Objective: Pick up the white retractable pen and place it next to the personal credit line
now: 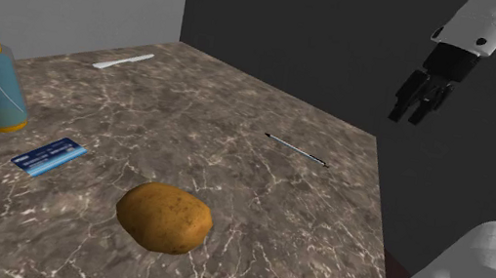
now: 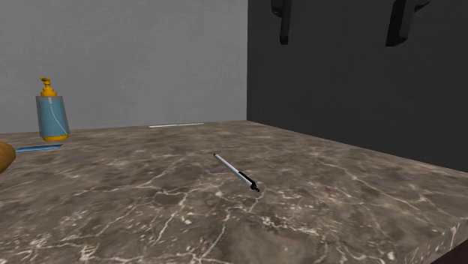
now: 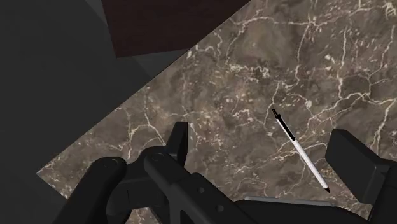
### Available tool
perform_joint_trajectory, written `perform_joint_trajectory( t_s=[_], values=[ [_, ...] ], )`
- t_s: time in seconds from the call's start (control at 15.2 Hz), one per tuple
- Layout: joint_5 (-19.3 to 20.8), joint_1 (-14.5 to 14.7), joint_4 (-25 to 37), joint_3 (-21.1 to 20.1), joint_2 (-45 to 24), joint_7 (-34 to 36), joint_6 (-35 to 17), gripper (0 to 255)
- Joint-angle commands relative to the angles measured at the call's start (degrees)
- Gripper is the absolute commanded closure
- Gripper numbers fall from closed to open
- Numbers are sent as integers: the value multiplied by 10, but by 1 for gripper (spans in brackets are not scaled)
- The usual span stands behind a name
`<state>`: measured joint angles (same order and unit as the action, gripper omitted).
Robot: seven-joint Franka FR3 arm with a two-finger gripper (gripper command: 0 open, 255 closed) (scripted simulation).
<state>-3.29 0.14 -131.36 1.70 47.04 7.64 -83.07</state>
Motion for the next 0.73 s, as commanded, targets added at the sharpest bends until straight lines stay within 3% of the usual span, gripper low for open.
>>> perform_joint_trajectory(
  t_s=[0.0, 0.66],
  values=[
    [0, 0, 0, 0, 0, 0, 0, 0],
    [-47, 83, -1, 41, -164, -180, -162, 0]
  ],
)
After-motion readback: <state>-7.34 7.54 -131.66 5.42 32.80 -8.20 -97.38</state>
